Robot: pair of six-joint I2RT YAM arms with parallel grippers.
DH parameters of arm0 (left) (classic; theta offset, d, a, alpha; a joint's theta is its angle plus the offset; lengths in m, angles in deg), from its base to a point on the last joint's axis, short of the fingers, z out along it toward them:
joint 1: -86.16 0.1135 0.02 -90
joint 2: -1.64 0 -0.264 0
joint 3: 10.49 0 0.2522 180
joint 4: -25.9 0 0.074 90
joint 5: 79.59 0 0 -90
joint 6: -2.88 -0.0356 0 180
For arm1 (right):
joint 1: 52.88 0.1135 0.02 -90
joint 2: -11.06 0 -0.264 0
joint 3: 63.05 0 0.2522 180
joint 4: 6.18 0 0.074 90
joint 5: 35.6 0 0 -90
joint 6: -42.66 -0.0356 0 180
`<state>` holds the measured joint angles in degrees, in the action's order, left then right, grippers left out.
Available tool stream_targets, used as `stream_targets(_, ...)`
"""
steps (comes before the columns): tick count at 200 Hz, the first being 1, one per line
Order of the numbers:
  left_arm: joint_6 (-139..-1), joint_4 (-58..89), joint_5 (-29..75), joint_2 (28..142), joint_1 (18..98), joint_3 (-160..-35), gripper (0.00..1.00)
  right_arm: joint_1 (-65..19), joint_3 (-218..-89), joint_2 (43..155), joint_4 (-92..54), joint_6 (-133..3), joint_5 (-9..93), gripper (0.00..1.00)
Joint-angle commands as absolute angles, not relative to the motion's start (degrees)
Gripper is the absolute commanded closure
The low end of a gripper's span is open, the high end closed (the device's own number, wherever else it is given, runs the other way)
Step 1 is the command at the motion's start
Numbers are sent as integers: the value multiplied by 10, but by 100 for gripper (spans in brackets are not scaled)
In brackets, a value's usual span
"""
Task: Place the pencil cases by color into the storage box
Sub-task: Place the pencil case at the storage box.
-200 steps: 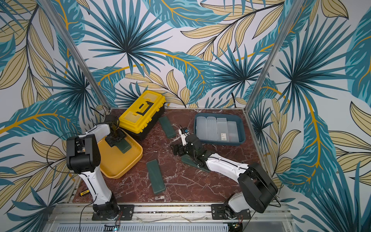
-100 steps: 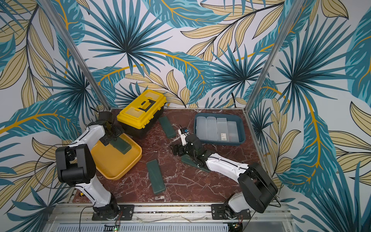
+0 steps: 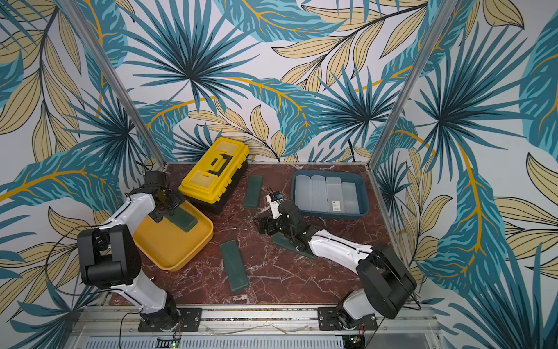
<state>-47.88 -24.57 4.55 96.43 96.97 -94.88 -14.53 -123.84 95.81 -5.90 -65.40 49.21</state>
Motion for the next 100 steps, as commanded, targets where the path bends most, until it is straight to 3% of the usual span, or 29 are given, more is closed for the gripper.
stream_targets(1,-473,-231,53,905,975,-931,0,-143,-1257,980,-21,-680,458,7)
stream_targets(68,-500,-232,128,774,973,-879,0,-135,-1293,1025,29,-718,460,7)
stream_targets(100,-543,-233,140,707,914,-845,0,-136,-1281,996,25,-721,480,7)
